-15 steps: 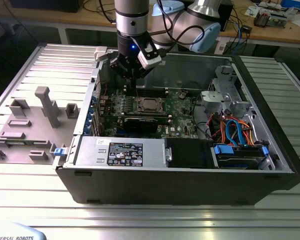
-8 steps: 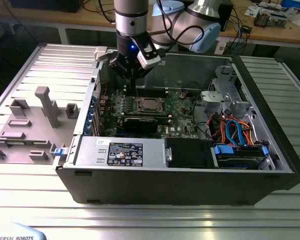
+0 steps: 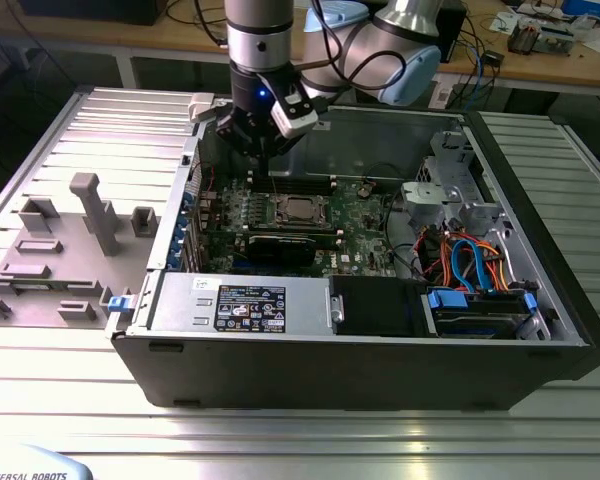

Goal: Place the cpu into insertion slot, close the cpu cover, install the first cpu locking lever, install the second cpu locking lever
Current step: 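Install the first cpu locking lever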

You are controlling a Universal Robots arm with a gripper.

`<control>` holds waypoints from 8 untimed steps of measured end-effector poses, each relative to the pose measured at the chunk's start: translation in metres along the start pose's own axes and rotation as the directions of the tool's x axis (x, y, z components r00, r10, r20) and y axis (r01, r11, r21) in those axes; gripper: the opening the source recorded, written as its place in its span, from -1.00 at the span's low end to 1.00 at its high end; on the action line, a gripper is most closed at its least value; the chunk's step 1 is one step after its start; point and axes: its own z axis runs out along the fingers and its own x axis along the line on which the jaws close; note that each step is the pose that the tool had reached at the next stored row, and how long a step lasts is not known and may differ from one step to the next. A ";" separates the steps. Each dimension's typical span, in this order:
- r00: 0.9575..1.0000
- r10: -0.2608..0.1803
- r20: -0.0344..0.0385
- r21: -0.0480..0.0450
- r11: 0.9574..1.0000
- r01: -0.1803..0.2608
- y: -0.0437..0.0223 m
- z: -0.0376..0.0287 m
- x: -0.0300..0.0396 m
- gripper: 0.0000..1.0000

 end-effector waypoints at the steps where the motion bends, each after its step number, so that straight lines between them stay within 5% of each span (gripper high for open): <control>1: 1.000 0.000 0.000 0.000 1.000 0.000 0.0008 0.0000 0.0005 -0.79; 8: 1.000 0.000 0.000 0.000 1.000 0.000 0.0101 0.0001 0.0006 -0.79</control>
